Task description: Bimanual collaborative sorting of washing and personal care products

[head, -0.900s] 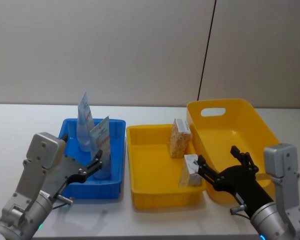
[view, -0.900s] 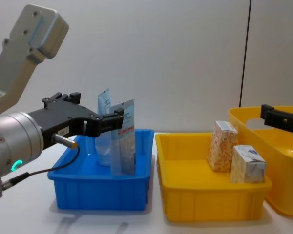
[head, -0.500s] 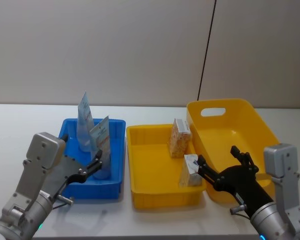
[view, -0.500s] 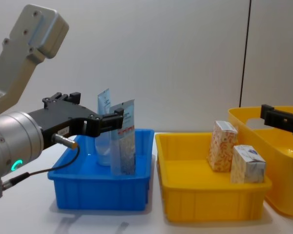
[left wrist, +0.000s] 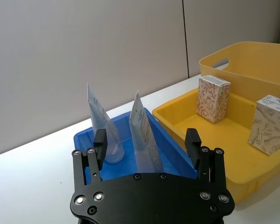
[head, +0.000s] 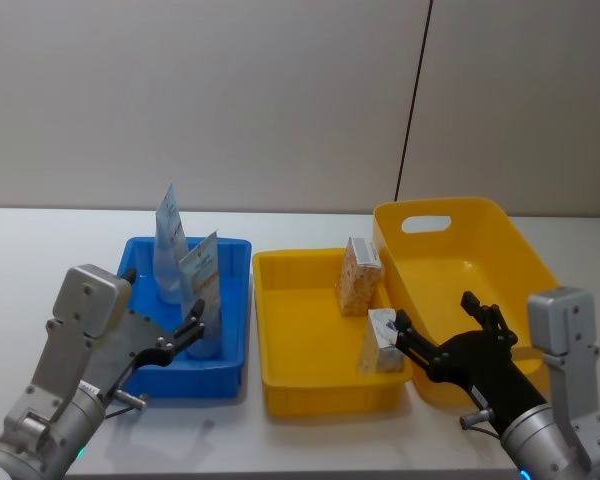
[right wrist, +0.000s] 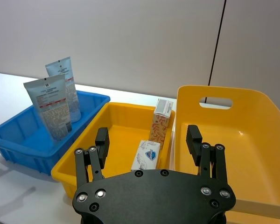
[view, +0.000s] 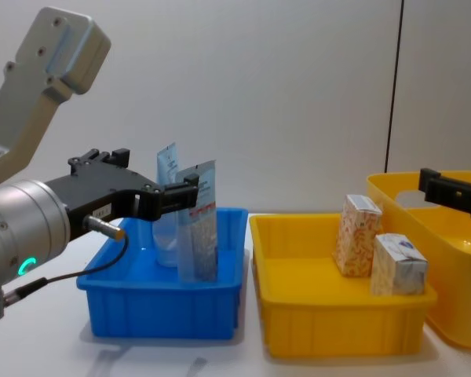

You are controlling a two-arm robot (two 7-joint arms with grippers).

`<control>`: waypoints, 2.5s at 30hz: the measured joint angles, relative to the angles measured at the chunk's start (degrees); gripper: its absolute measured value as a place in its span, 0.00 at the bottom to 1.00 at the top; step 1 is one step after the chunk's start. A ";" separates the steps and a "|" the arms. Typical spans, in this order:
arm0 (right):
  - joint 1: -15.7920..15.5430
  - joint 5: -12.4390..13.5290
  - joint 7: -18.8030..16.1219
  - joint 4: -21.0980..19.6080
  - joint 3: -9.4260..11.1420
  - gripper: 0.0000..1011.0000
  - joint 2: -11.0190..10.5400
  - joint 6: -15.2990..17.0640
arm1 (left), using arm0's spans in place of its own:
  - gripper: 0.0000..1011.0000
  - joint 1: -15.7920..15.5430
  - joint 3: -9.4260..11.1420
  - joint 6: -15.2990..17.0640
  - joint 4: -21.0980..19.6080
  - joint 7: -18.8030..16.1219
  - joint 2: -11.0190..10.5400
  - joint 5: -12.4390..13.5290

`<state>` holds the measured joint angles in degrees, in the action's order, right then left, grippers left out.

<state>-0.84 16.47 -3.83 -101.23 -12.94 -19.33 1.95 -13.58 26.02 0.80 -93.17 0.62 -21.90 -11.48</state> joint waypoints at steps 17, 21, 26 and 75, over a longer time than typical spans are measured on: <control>0.00 0.00 0.00 0.00 0.00 0.99 0.00 0.00 | 0.99 0.00 0.00 0.00 0.00 0.00 0.00 0.00; 0.00 0.00 0.00 0.00 0.00 0.99 0.00 0.00 | 0.99 0.00 0.00 0.00 0.00 0.04 0.01 0.00; 0.00 0.00 0.00 0.00 0.00 0.99 0.00 0.00 | 0.99 -0.02 -0.17 0.13 0.06 0.56 0.01 -0.27; 0.00 0.00 0.00 0.00 0.00 0.99 0.00 0.00 | 0.99 -17.11 -3.74 0.21 30.84 22.28 8.19 -13.35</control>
<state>-0.84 16.46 -3.83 -101.23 -12.94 -19.33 1.95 -30.69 22.28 1.00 -62.34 22.90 -13.70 -24.84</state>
